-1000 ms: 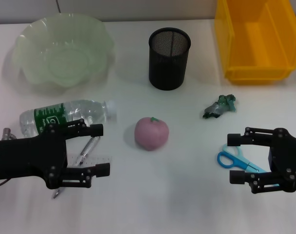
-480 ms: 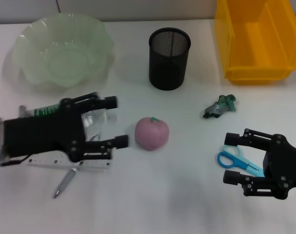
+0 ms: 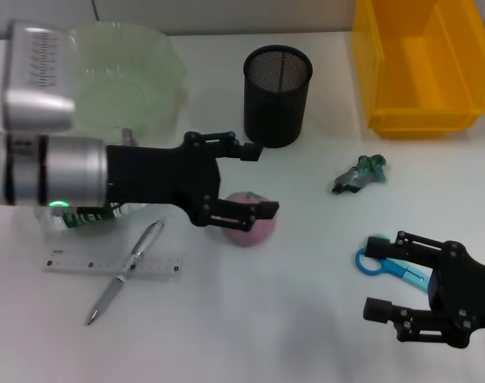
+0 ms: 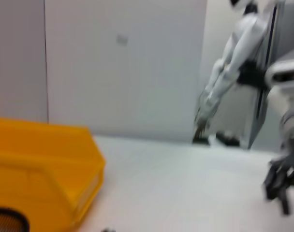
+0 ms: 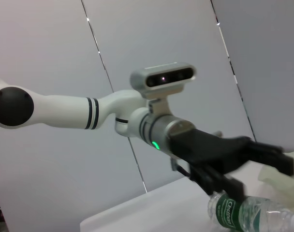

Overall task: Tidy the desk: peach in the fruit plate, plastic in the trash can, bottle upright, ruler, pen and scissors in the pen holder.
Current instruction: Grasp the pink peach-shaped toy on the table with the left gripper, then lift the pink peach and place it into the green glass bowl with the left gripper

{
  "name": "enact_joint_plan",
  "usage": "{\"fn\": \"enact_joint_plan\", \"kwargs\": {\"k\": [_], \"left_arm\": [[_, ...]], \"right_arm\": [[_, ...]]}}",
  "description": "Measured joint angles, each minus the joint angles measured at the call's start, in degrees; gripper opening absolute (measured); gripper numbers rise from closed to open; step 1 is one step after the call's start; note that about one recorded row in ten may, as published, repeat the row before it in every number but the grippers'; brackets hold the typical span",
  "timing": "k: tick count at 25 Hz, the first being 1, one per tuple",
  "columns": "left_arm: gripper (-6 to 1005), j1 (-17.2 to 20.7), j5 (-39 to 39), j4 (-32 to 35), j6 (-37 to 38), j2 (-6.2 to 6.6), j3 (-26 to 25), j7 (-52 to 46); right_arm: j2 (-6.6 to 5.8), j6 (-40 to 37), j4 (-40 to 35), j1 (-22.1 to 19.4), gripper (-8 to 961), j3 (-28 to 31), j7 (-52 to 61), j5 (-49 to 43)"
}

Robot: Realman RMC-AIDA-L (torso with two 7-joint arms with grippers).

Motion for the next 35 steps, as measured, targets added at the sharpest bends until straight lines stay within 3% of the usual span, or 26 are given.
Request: {"fn": "enact_joint_plan", "kwargs": {"k": [1,4,5,14,33,35], "left_arm": [[811,-0.35,-0.09,-0.09,-2.82,-0.05,2.82,0.0],[806,-0.5,-0.25,-0.18,-5.04,-0.09,5.09,0.0],[804,-0.55,-0.34,-0.45,-9.25,-0.21,8.61,-0.15],[790,0.09,-0.44,-0.86,-18.92,-0.32,16.8,-2.97],[760,0.09,-2.04,-3.49,-25.36,-0.36,18.87,-3.48],[664,0.15,-2.04,-3.35,-25.63,-0.36,18.63,-4.39]], "right_arm": [[-0.01,-0.05,0.23,-0.16,817,0.11,-0.22,0.07],[-0.03,-0.18,0.63,-0.46,817,0.4,-0.54,0.22],[-0.03,-0.26,0.78,-0.5,817,0.44,-0.54,0.22],[0.06,-0.88,1.1,0.1,816,0.48,-0.57,0.24],[0.06,-0.35,1.99,0.78,817,0.48,-0.62,0.23],[0.07,-0.33,1.99,0.8,817,0.48,-0.62,0.23]]}}
